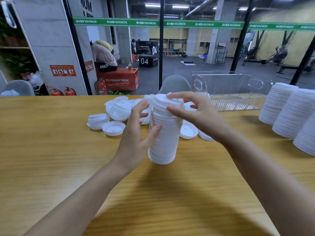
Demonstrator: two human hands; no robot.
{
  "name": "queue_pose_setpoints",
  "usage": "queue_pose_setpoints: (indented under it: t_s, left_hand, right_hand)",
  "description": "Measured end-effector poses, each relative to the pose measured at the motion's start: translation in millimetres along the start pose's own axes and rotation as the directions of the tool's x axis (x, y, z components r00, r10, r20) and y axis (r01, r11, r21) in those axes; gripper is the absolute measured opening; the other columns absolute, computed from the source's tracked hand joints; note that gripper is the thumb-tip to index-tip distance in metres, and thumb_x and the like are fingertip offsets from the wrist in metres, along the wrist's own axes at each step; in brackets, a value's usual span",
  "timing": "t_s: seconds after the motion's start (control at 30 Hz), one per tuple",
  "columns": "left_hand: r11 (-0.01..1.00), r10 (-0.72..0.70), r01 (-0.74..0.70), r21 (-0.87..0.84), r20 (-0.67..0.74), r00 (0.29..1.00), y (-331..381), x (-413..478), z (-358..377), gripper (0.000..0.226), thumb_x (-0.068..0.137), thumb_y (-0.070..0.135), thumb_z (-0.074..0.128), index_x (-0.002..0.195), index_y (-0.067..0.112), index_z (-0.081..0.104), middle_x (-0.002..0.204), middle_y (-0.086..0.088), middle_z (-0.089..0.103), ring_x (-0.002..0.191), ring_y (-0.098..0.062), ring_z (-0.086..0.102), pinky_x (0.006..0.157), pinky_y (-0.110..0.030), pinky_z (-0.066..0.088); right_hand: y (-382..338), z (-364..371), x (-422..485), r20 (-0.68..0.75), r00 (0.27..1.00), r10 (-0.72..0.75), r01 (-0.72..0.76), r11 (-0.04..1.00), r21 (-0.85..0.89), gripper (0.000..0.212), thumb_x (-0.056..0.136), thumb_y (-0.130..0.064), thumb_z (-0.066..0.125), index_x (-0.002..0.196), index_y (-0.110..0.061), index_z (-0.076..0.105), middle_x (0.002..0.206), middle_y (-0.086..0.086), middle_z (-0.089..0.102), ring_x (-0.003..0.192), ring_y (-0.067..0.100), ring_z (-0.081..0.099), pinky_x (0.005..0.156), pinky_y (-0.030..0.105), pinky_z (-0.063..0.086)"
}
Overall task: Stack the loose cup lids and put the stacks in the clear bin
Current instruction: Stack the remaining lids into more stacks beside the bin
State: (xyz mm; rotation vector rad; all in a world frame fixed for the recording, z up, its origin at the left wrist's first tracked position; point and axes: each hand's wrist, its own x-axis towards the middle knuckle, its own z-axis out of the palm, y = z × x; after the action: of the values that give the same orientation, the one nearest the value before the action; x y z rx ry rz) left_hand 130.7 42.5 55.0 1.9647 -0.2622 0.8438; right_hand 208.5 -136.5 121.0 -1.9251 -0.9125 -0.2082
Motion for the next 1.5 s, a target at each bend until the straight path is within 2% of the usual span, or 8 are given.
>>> queue_pose_setpoints:
  t_s: [0.5, 0.63, 0.77, 0.87, 1.03, 1.2, 1.33, 1.5]
  left_hand:
    - [1.0, -0.011, 0.011, 0.018, 0.011, 1.0, 0.1, -0.2, -0.1, 0.06, 0.088, 0.039, 0.062, 0.137, 0.044, 0.028, 0.146, 0.015, 0.041, 0.133, -0.006, 0.042, 0.108, -0.023, 0.036]
    - [1.0, -0.015, 0.015, -0.002, 0.007, 1.0, -0.5, -0.2, -0.3, 0.06, 0.084, 0.05, 0.06, 0.134, 0.05, 0.028, 0.144, 0.019, 0.042, 0.131, -0.008, 0.044, 0.106, -0.02, 0.036]
    - [1.0, -0.018, 0.018, -0.018, 0.013, 1.0, -0.4, -0.2, -0.2, 0.06, 0.084, 0.046, 0.062, 0.134, 0.05, 0.028, 0.141, 0.024, 0.041, 0.128, -0.002, 0.045, 0.1, -0.01, 0.035]
    - [1.0, -0.013, 0.013, -0.013, 0.015, 1.0, -0.9, -0.1, -0.7, 0.058, 0.085, 0.049, 0.061, 0.133, 0.052, 0.028, 0.141, 0.027, 0.041, 0.129, -0.002, 0.044, 0.101, -0.013, 0.035]
    - [1.0, -0.01, 0.01, 0.0, 0.012, 1.0, -0.3, 0.9, -2.5, 0.057, 0.084, 0.056, 0.056, 0.134, 0.051, 0.028, 0.146, 0.022, 0.04, 0.133, -0.004, 0.042, 0.107, -0.022, 0.037]
    - [1.0, 0.005, -0.005, -0.004, 0.013, 1.0, 0.4, 0.8, -1.0, 0.055, 0.084, 0.055, 0.056, 0.133, 0.052, 0.029, 0.142, 0.029, 0.04, 0.13, 0.001, 0.043, 0.102, -0.012, 0.035]
    - [1.0, 0.019, -0.019, -0.008, 0.015, 1.0, 0.7, 0.5, 0.6, 0.056, 0.085, 0.053, 0.056, 0.135, 0.048, 0.03, 0.143, 0.027, 0.04, 0.133, 0.005, 0.038, 0.102, -0.01, 0.034]
    - [0.999, 0.032, -0.032, 0.001, 0.015, 0.999, 0.3, 0.9, 0.0, 0.055, 0.087, 0.05, 0.056, 0.135, 0.047, 0.031, 0.141, 0.03, 0.04, 0.134, 0.004, 0.037, 0.102, -0.01, 0.033]
  right_hand:
    - [8.7, 8.9, -2.4, 0.012, 0.996, -0.087, 0.088, 0.995, -0.052, 0.027, 0.085, -0.027, 0.075, 0.111, -0.027, 0.069, 0.116, -0.019, 0.064, 0.102, -0.019, 0.049, 0.083, -0.002, 0.029]
    - [12.9, 15.3, -3.8, -0.014, 0.993, -0.12, 0.119, 0.991, -0.054, 0.03, 0.082, -0.038, 0.075, 0.11, -0.031, 0.067, 0.113, -0.024, 0.062, 0.104, -0.016, 0.05, 0.083, -0.001, 0.029]
    - [13.2, 19.3, -5.8, -0.039, 0.99, -0.139, 0.137, 0.99, -0.037, 0.034, 0.078, -0.042, 0.07, 0.111, -0.032, 0.066, 0.111, -0.026, 0.06, 0.105, -0.017, 0.049, 0.086, -0.001, 0.03]
    - [12.2, 16.1, -8.2, -0.045, 0.99, -0.13, 0.129, 0.991, -0.028, 0.042, 0.08, -0.045, 0.069, 0.12, -0.042, 0.056, 0.117, -0.036, 0.053, 0.11, -0.019, 0.045, 0.091, 0.0, 0.03]
    - [30.2, -7.6, -14.9, -0.149, 0.989, -0.002, 0.004, 1.0, 0.009, 0.036, 0.091, -0.046, 0.063, 0.126, -0.04, 0.056, 0.125, -0.027, 0.056, 0.117, 0.0, 0.051, 0.091, 0.018, 0.04]
    - [74.3, -17.8, -27.2, -0.179, 0.98, 0.087, -0.118, 0.979, -0.168, 0.035, 0.092, -0.033, 0.065, 0.126, -0.025, 0.06, 0.122, -0.02, 0.057, 0.117, 0.013, 0.051, 0.083, 0.006, 0.037]
    - [105.4, -12.5, -29.2, -0.101, 0.984, 0.148, -0.179, 0.867, -0.465, 0.045, 0.09, -0.041, 0.067, 0.132, -0.025, 0.058, 0.131, -0.006, 0.058, 0.13, 0.022, 0.039, 0.104, 0.034, 0.035]
    - [110.0, 5.8, -18.0, 0.041, 0.986, 0.16, -0.091, 0.735, -0.672, 0.041, 0.091, -0.048, 0.064, 0.126, -0.028, 0.062, 0.135, -0.01, 0.054, 0.132, 0.019, 0.035, 0.101, 0.035, 0.027]
